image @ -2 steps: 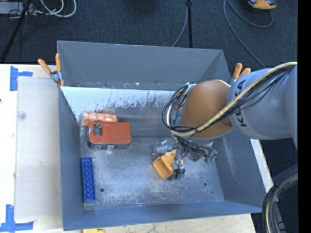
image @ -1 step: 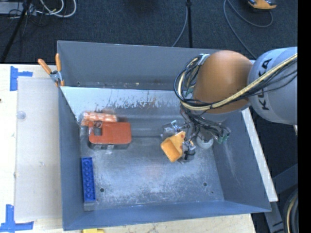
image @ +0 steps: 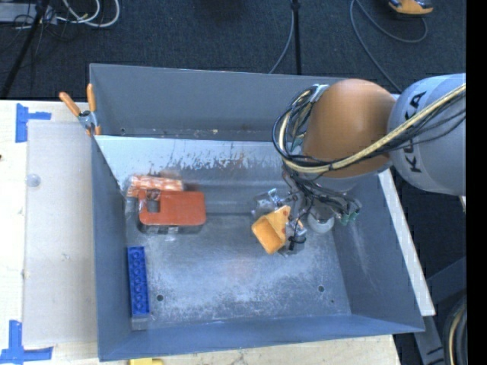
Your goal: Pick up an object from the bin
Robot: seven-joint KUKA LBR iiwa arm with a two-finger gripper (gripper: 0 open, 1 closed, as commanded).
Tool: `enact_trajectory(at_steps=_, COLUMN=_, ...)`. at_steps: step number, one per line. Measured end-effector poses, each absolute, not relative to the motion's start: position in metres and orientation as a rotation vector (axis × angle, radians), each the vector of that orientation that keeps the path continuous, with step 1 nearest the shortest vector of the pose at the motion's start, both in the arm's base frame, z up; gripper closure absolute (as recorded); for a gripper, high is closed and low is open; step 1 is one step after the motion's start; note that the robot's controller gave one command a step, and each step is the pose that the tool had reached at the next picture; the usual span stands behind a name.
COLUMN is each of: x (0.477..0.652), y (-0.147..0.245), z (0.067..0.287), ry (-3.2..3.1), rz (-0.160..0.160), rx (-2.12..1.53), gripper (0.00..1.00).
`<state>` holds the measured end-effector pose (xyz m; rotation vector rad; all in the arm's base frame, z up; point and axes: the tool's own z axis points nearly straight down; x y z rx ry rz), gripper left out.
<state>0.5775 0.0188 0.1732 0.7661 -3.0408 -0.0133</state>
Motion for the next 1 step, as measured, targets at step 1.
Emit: enact_trajectory(at_steps=1, x=0.5831, y=0.0186, z=0.2169, ry=-3.038, rz=-0.017, rx=0.749, gripper=1.00)
